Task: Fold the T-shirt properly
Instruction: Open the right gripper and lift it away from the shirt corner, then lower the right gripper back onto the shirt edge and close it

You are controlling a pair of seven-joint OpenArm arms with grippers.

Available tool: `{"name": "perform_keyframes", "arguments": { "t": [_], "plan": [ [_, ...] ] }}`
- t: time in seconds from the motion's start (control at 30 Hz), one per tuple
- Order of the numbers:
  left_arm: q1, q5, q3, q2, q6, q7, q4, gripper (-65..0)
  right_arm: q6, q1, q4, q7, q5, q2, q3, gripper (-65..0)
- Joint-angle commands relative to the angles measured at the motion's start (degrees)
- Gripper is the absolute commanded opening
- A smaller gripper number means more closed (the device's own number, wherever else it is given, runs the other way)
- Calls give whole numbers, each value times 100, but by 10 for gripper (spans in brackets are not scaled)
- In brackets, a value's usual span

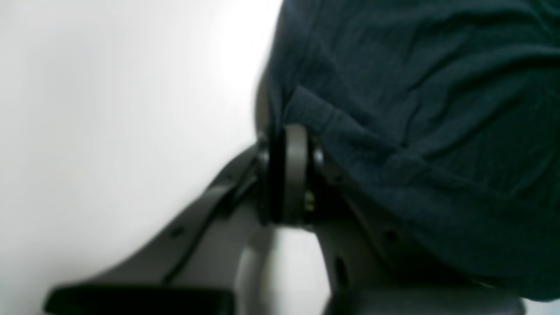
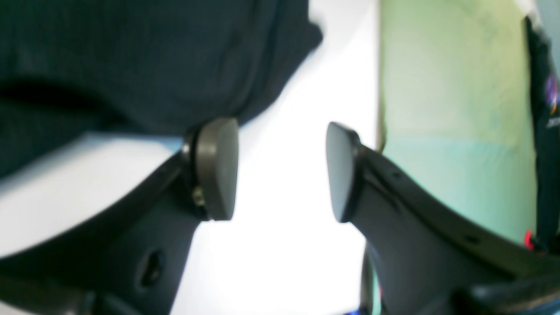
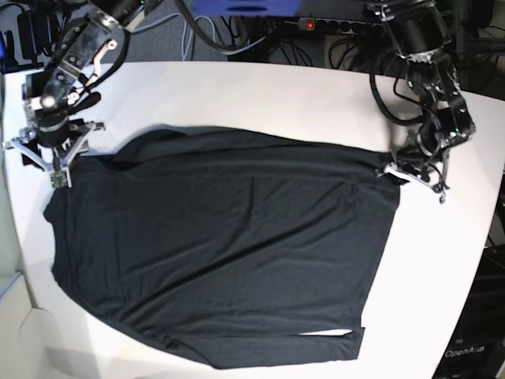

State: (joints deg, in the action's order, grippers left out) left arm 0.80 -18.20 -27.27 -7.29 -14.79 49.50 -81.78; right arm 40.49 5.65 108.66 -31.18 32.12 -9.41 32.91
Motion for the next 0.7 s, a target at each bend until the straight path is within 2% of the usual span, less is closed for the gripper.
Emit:
{"name": "perform_keyframes", "arguments": {
  "t": [0.0,0.2,0.3,0.4,0.57,0.67],
  "plan": [
    [-75,-57,-12,-58,-20,-84,-73,-622,-49,-147,118,-122,-60,41,28,-328],
    [-75,-57,-12,-58,-11,-84,-73,-622,-49,-605,118,-2021,-60,41,37,-326],
    [-75,-57,-12,-58,-11,-84,-90,-622,-49,-860,110,-2697,-60,41,28,-326],
    [-75,-57,-12,-58,-11,-84,-99,-622,-49,-1000,110,-2979,-60,41,19,-326],
    [-75,-57,-12,-58,-11,-84,-108,-622,-49,-991,83,-3032,-60,41,2,-326],
    [-75,-57,-12,-58,-11,-84,-108,-622,-49,-1088,83,-3260,-69,41,19,-326]
  ]
}}
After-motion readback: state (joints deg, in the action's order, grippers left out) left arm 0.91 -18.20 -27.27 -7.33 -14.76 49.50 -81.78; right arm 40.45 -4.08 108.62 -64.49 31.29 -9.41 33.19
